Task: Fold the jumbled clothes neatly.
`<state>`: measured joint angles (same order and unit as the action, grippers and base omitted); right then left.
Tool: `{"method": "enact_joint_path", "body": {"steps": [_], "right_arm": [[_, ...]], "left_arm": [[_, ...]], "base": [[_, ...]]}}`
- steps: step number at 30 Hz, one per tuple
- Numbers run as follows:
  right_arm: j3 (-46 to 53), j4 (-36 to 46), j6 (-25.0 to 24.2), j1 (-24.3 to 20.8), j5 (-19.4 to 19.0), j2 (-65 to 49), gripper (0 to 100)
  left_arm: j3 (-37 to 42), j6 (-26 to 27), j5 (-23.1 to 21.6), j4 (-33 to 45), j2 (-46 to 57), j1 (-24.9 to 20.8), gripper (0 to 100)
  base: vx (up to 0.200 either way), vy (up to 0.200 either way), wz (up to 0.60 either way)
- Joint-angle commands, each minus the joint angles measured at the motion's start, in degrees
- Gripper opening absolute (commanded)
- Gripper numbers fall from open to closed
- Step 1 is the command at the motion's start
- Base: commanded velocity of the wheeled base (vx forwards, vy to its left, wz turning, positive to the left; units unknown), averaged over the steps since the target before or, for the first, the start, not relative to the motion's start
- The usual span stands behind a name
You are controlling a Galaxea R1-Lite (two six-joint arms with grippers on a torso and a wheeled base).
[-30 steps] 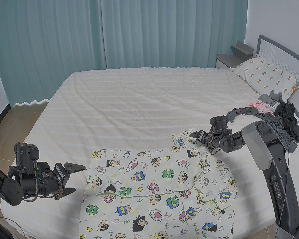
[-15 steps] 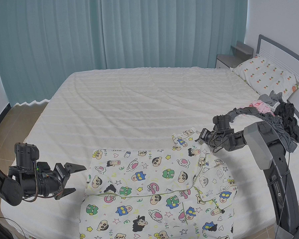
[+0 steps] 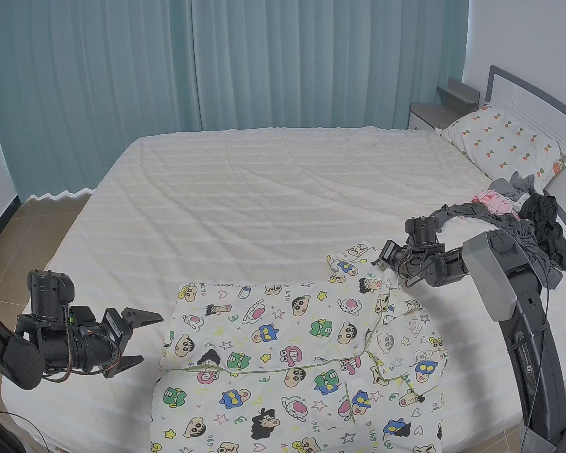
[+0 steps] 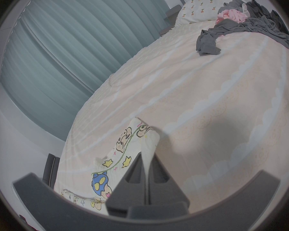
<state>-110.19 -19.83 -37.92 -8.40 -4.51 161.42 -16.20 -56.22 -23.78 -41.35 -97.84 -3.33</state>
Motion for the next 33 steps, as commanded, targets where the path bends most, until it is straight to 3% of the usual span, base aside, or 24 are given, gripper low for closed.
{"method": "enact_joint_path", "body": {"steps": [1, 6, 10, 18, 23, 33], "right_arm": [[0.9, -0.2, 0.0, 0.0, 0.1, -0.7, 100], [9.4, -0.3, 0.4, 0.4, 0.4, -7.2, 100], [19.3, -1.9, 0.6, 0.3, 0.3, -13.1, 100], [40.8, -17.1, 2.8, -0.2, -0.1, -21.2, 100], [44.4, -20.7, 3.1, -0.3, -0.7, -22.2, 100], [44.7, -20.9, 2.5, -1.8, -0.9, -22.6, 100]], "left_arm": [[-1.4, 0.0, 0.3, -1.0, -2.0, 0.1, 100], [-8.1, 2.7, 5.1, -5.8, -11.9, 0.4, 100], [-16.4, 11.3, 6.6, -5.4, -20.5, 0.5, 100], [-34.2, 21.8, 7.1, 0.2, -33.7, 0.5, 100], [-43.3, 24.1, 7.2, 7.3, -37.4, 0.4, 100], [-50.6, 24.7, 7.8, 7.9, -44.1, 0.5, 100]], "base": [[0.0, 0.0, 0.0], [0.0, 0.0, 0.0], [0.0, 0.0, 0.0], [0.0, 0.0, 0.0], [0.0, 0.0, 0.0], [0.0, 0.0, 0.0]]}}
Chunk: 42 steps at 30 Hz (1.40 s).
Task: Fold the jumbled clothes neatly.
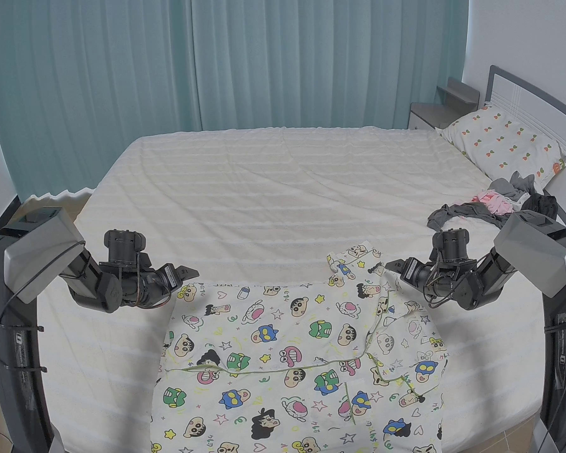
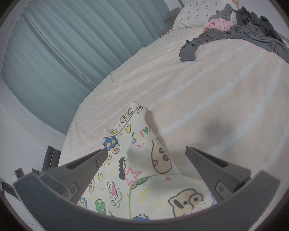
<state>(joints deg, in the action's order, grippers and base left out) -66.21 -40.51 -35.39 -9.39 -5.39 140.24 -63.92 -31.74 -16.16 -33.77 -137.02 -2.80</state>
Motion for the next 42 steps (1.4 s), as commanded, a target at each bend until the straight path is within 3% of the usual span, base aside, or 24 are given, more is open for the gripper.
{"method": "enact_joint_path", "body": {"steps": [1, 13, 21, 22, 42], "right_arm": [[0.7, -0.3, -0.1, -1.0, -0.1, -1.7, 100], [1.8, -0.4, -0.1, -1.3, -0.1, -2.5, 100], [1.8, -0.4, -0.2, -1.4, -0.1, -2.8, 100], [1.8, -0.4, -0.1, -1.3, -0.1, -2.8, 100], [1.6, -0.4, -0.2, -1.4, -0.1, -2.5, 100]], "left_arm": [[-3.2, 0.2, 0.2, 0.4, -5.2, 0.1, 100], [-7.4, 0.2, 0.3, 1.1, -8.0, -0.1, 100], [-13.6, 0.2, 2.8, 5.6, -10.9, -0.7, 100], [-13.6, 0.2, 2.9, 5.6, -10.9, -0.7, 0], [-19.6, -0.3, 8.3, 6.0, -11.7, -0.3, 0]], "base": [[0.0, 0.0, 0.0], [0.0, 0.0, 0.0], [0.0, 0.0, 0.0], [0.0, 0.0, 0.0], [0.0, 0.0, 0.0]]}}
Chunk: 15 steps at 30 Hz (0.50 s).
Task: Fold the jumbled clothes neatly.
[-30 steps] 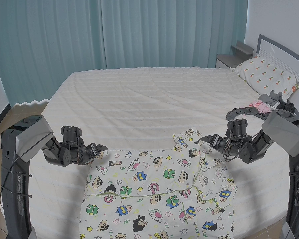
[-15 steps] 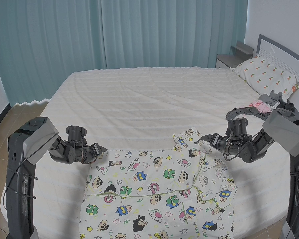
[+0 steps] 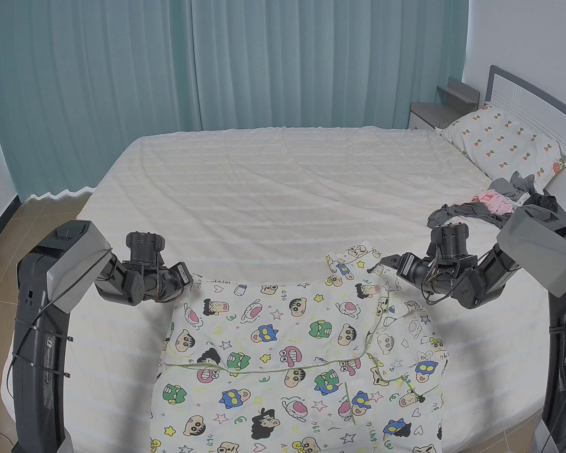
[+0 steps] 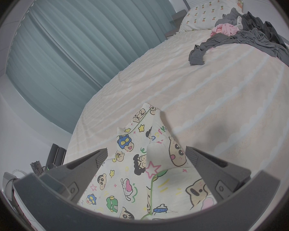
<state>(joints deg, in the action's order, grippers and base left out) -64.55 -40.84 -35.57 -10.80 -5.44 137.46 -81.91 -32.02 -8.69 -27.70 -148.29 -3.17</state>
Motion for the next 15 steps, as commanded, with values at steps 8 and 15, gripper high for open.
{"method": "enact_joint_path", "body": {"steps": [8, 15], "right_arm": [[-0.6, 0.0, 0.0, 0.0, 0.0, 0.4, 100], [-0.7, 0.0, -0.1, 0.0, 0.0, 0.4, 100]], "left_arm": [[-3.6, -0.1, 1.6, 0.0, -1.2, 0.5, 0], [-5.9, -0.9, 3.4, 0.3, -2.4, 1.0, 0]], "base": [[0.0, 0.0, 0.0], [0.0, 0.0, 0.0]]}}
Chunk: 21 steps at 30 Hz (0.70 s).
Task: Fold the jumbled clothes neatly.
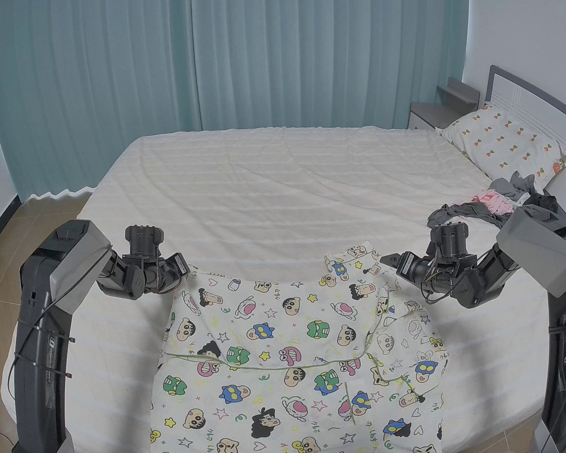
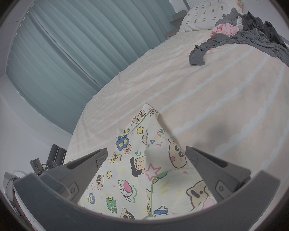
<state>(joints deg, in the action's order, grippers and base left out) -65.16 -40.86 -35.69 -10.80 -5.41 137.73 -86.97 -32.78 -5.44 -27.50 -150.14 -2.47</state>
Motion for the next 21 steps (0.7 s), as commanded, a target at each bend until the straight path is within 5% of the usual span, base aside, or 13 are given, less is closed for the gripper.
{"method": "enact_joint_path", "body": {"steps": [1, 21], "right_arm": [[-0.1, 0.0, 0.0, 0.0, 0.0, 0.1, 100], [0.3, 0.0, 0.1, 0.0, 0.1, 0.2, 100]], "left_arm": [[-0.9, -0.2, 0.2, 0.0, -0.6, 0.4, 0], [-3.4, -1.2, 1.0, 0.2, -1.0, 1.5, 0]], "base": [[0.0, 0.0, 0.0], [0.0, 0.0, 0.0]]}}
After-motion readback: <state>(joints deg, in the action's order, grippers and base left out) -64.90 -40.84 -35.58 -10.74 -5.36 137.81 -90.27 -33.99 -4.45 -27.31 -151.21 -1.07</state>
